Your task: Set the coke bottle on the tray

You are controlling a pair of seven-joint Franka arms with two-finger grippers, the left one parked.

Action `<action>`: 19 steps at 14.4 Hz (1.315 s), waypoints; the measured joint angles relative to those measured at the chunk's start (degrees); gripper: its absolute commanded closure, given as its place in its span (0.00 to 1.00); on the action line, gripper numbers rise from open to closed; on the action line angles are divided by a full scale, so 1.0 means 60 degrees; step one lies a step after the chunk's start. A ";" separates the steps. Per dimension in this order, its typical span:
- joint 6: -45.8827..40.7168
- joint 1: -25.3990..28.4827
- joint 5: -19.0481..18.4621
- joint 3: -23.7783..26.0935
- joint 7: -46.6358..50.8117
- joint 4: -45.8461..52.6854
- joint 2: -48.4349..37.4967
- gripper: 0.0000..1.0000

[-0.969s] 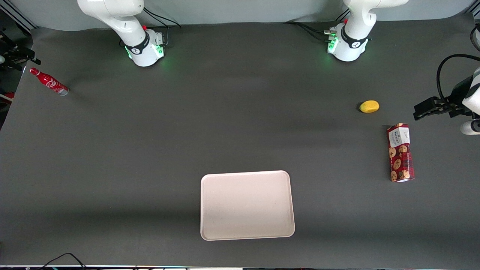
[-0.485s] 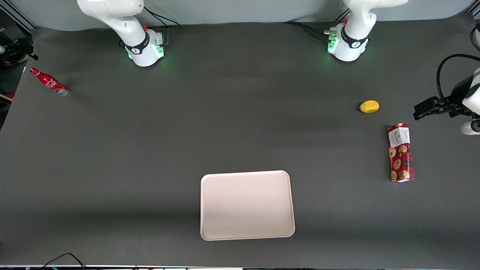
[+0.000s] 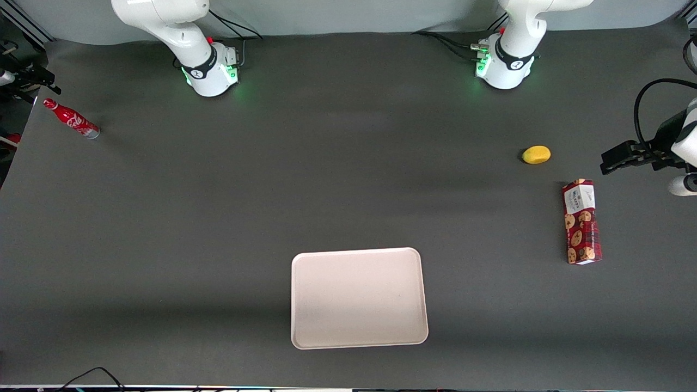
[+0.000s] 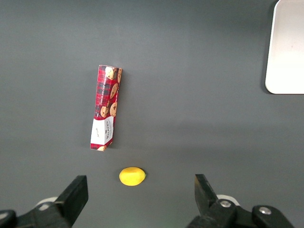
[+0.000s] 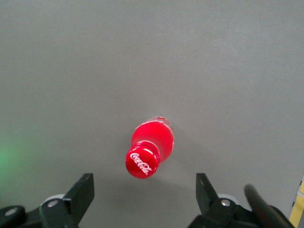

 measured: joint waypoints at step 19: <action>0.0176 0.0157 0.0021 -0.0043 -0.0322 -0.0069 -0.0068 0.91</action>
